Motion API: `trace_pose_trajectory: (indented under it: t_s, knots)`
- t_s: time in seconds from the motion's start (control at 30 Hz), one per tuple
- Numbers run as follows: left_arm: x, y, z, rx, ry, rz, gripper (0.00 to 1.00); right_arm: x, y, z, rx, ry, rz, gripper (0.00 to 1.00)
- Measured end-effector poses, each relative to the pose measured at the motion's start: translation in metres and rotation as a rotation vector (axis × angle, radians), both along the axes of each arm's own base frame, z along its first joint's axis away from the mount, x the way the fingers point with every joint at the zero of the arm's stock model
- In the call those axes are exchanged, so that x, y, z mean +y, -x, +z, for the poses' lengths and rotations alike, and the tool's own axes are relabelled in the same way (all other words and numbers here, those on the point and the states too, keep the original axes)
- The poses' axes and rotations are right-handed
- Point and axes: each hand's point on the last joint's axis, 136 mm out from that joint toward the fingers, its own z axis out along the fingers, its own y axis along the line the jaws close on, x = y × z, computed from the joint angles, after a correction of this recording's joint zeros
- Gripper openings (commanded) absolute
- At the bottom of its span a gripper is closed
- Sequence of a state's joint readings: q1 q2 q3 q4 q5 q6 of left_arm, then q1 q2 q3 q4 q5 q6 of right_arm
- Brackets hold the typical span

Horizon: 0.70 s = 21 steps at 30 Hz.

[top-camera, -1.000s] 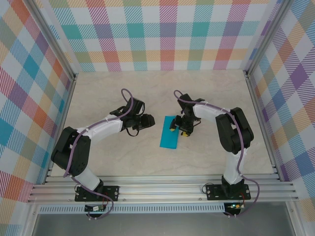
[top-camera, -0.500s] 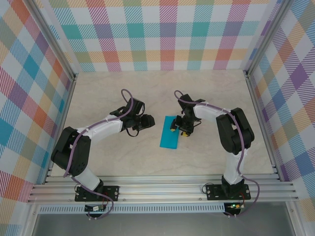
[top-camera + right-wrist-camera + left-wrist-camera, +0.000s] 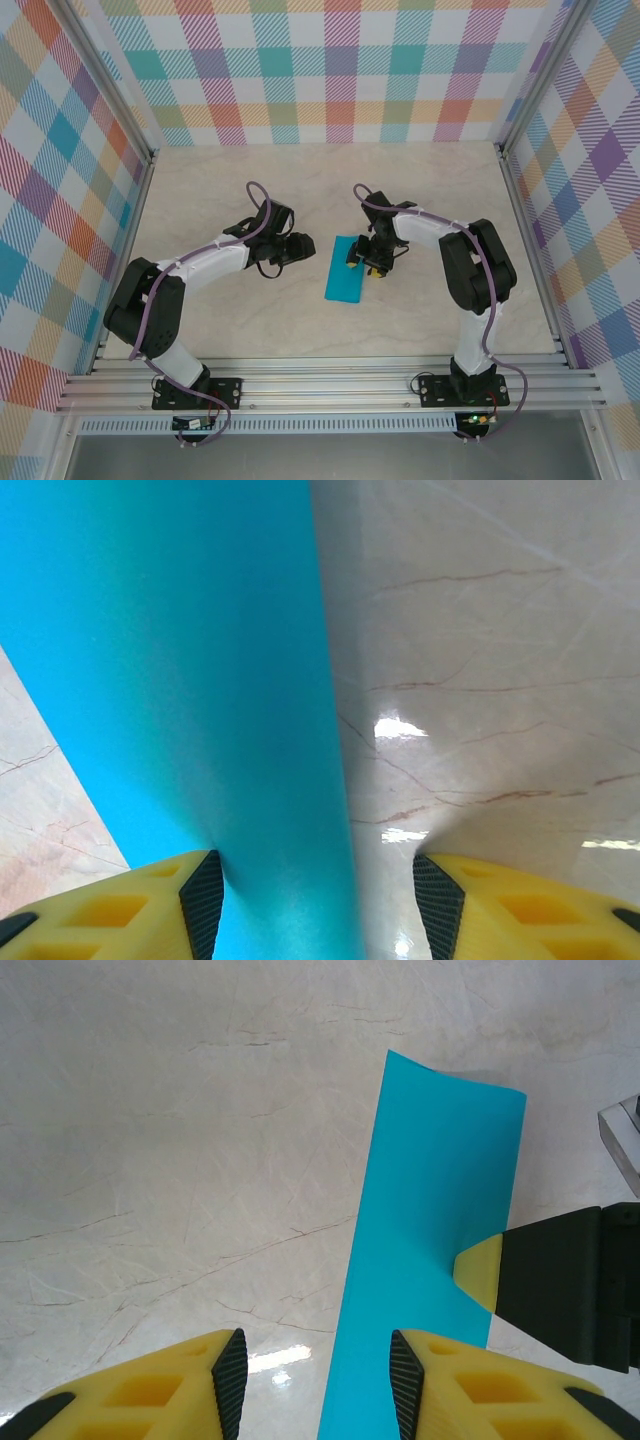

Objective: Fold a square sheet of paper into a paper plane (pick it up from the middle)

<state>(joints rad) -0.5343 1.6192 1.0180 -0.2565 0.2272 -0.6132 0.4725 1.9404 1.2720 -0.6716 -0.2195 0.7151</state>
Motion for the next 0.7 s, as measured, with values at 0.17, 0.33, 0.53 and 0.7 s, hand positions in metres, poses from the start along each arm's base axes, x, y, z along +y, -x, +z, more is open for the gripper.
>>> trace_pose_trajectory:
  t_s: [0.17, 0.33, 0.53, 0.7]
  knots:
    - [-0.0015, 0.0012, 0.0004, 0.005, 0.008, -0.007, 0.44, 0.0003, -0.0005, -0.0003, 0.004, 0.001, -0.006, 0.58]
    - [-0.0025, 0.0019, 0.0007, 0.007, 0.013, -0.011, 0.44, 0.0005, -0.0007, -0.0009, 0.012, 0.004, -0.010, 0.60]
    - [-0.0036, 0.0027, 0.0010, 0.010, 0.019, -0.016, 0.44, 0.0008, -0.0011, -0.0014, 0.019, 0.006, -0.014, 0.60]
    - [-0.0056, 0.0043, 0.0016, 0.016, 0.030, -0.025, 0.44, 0.0018, -0.0018, -0.0013, 0.028, 0.005, -0.024, 0.63]
